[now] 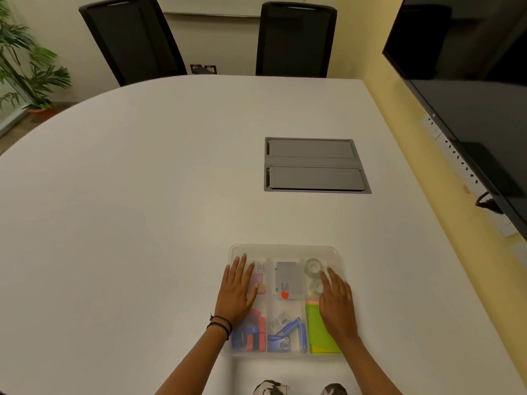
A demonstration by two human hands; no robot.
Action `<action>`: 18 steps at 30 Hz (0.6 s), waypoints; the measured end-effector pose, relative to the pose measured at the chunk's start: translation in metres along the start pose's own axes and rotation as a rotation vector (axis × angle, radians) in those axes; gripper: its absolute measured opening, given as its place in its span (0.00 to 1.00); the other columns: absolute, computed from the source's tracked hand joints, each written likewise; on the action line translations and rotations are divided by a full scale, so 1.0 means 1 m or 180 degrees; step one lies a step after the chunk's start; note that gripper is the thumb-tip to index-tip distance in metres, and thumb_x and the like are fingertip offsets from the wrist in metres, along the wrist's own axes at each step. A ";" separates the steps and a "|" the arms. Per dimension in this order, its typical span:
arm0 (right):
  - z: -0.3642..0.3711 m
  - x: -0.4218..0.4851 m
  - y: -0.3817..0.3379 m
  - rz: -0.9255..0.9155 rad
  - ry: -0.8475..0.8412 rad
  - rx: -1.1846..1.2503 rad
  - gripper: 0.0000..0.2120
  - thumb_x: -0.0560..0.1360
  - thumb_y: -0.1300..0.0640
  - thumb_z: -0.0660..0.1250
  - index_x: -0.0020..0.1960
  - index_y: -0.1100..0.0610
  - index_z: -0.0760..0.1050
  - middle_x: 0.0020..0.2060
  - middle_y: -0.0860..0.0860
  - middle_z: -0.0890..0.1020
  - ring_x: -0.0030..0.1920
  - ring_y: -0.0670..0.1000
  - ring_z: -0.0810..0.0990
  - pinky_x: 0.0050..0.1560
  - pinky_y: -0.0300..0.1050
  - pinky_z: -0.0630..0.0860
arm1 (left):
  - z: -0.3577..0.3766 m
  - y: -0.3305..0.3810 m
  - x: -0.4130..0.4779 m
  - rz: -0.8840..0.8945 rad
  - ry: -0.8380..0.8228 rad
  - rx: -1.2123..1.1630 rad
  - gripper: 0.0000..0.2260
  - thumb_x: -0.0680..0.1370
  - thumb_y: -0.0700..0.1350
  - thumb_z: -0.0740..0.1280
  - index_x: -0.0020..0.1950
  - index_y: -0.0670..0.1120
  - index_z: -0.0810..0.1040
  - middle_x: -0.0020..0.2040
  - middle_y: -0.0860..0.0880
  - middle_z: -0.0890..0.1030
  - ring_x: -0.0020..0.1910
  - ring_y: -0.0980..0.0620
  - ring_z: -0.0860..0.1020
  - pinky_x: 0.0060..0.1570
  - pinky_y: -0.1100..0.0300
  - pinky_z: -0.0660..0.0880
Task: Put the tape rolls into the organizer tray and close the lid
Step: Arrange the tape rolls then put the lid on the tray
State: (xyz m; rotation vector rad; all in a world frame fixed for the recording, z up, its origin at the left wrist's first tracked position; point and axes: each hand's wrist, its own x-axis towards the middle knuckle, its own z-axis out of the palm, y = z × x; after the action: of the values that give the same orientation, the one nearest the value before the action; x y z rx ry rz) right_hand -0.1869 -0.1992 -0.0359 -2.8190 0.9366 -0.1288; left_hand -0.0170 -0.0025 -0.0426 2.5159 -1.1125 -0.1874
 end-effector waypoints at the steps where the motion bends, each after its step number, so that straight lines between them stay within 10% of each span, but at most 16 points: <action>1: 0.001 0.000 0.001 -0.0071 -0.0048 0.0025 0.23 0.75 0.61 0.58 0.71 0.57 0.66 0.71 0.56 0.69 0.70 0.56 0.69 0.74 0.48 0.53 | 0.000 0.000 0.006 0.0095 -0.0054 0.0075 0.28 0.78 0.58 0.45 0.76 0.48 0.52 0.77 0.47 0.48 0.73 0.60 0.31 0.72 0.58 0.30; 6: 0.006 0.005 0.003 -0.0075 -0.0270 0.0126 0.25 0.79 0.53 0.52 0.75 0.51 0.51 0.75 0.45 0.53 0.75 0.39 0.39 0.72 0.40 0.33 | -0.005 -0.001 0.019 0.0174 -0.0446 0.0383 0.27 0.79 0.58 0.44 0.75 0.48 0.56 0.76 0.45 0.55 0.76 0.41 0.53 0.72 0.54 0.31; 13: 0.008 0.007 0.003 0.0007 -0.0259 0.0250 0.25 0.78 0.53 0.52 0.74 0.51 0.58 0.75 0.47 0.60 0.75 0.48 0.57 0.73 0.39 0.34 | 0.004 -0.006 0.020 0.0182 -0.0293 0.0335 0.31 0.77 0.62 0.36 0.76 0.49 0.52 0.76 0.48 0.49 0.73 0.58 0.28 0.72 0.53 0.31; 18: 0.006 0.012 0.001 0.0016 -0.0197 0.0331 0.23 0.78 0.57 0.58 0.73 0.52 0.62 0.74 0.49 0.63 0.74 0.51 0.61 0.75 0.43 0.42 | -0.004 -0.001 0.020 0.0158 -0.0390 0.0164 0.28 0.79 0.60 0.42 0.75 0.49 0.56 0.77 0.46 0.54 0.77 0.47 0.49 0.73 0.55 0.33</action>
State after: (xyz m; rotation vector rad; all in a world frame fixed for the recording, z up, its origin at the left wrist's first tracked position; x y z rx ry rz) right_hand -0.1771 -0.2068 -0.0421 -2.7090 0.8965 -0.0865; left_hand -0.0020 -0.0151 -0.0387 2.5483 -1.2409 -0.3068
